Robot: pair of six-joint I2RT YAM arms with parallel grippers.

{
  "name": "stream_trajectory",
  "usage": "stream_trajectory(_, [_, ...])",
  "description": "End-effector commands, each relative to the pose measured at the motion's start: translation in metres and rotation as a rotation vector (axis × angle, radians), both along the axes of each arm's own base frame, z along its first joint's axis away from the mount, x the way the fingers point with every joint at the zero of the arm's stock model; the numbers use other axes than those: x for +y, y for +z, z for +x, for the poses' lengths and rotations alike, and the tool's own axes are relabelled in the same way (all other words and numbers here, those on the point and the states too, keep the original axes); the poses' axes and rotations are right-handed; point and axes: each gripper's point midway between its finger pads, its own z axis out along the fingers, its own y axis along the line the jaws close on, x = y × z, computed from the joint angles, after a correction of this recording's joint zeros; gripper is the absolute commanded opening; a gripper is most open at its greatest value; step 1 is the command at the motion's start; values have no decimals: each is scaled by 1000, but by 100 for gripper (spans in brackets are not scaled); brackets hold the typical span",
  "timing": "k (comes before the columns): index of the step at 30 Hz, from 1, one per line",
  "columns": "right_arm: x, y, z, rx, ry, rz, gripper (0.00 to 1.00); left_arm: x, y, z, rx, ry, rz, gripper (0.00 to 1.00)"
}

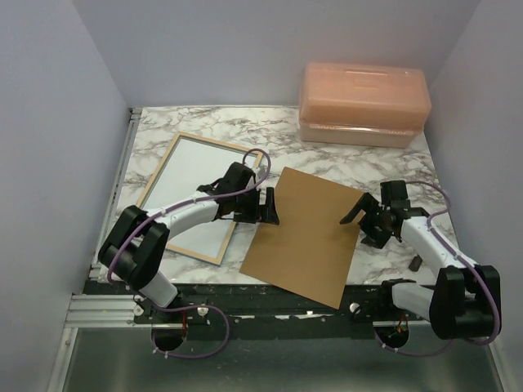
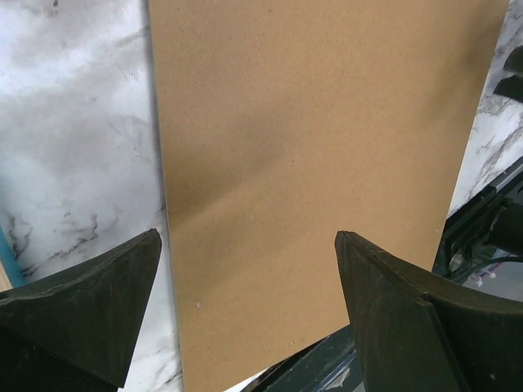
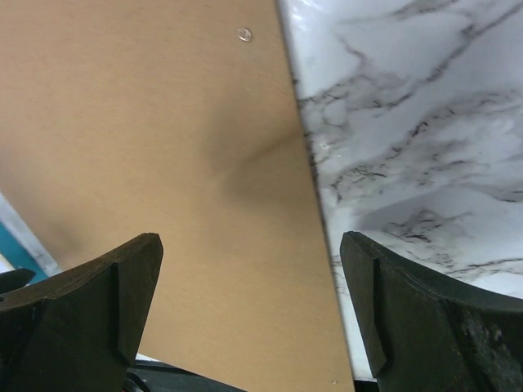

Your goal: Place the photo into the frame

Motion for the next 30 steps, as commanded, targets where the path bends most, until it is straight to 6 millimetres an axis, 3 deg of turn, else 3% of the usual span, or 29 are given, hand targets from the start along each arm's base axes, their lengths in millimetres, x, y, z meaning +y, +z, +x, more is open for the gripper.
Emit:
stream_trajectory(1, [-9,-9,-12,38,-43,-22,100,-13,4,14,0,-13,-56,91])
stream_trajectory(5, [-7,-15,-15,45,-45,-8,100,-19,-7,13,39,-36,-76,90])
stream_trajectory(11, [14,-34,-24,98,23,99,99,-25,-22,9,90,-67,-89,90])
stream_trajectory(18, [28,-42,-28,118,71,181,98,-29,-26,6,119,-71,-108,89])
stream_trajectory(30, [54,-35,-30,101,153,315,97,-22,45,-2,6,-87,-167,88])
